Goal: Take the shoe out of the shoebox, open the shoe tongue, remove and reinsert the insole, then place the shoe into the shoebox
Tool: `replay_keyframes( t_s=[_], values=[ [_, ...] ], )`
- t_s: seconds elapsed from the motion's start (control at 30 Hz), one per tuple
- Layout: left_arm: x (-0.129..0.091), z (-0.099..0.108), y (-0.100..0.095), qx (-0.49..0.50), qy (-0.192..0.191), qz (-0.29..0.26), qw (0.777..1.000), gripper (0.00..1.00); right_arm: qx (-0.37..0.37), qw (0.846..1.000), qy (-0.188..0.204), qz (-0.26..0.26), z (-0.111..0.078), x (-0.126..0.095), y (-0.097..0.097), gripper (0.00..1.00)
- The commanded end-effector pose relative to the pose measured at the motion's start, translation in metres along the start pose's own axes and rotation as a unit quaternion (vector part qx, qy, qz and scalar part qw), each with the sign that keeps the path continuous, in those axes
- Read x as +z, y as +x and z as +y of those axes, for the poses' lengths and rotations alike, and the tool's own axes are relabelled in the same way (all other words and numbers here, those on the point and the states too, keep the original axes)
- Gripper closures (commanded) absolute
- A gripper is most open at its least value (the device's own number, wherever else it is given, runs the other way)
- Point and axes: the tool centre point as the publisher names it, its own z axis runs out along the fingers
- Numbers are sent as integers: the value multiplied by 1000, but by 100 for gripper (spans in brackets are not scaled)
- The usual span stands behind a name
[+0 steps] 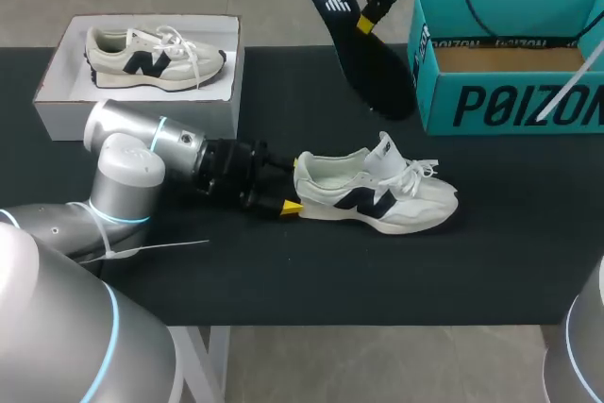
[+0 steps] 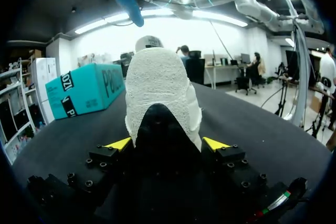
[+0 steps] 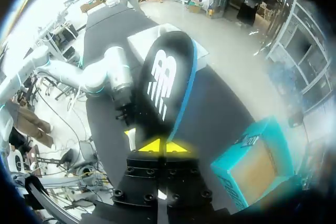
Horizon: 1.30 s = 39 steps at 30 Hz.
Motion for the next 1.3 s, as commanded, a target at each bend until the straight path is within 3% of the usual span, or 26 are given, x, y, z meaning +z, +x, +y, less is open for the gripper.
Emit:
replay_keyframes(
  t_s=[0.03,0.67,0.87,1.07,1.3],
  values=[
    [2,4,0,0,0,0,1000,100,0,1000,-4,-6,-5,-19,3,100],
    [2,4,0,0,0,0,1000,100,0,1000,-4,-6,-5,-19,3,100],
    [2,4,0,0,0,0,1000,100,41,999,-24,-16,-47,-51,42,100],
    [2,4,0,0,0,0,1000,100,66,997,-32,-14,-61,-87,78,100],
    [2,4,0,0,0,0,1000,100,81,995,-52,-14,-69,-114,105,100]
  ],
)
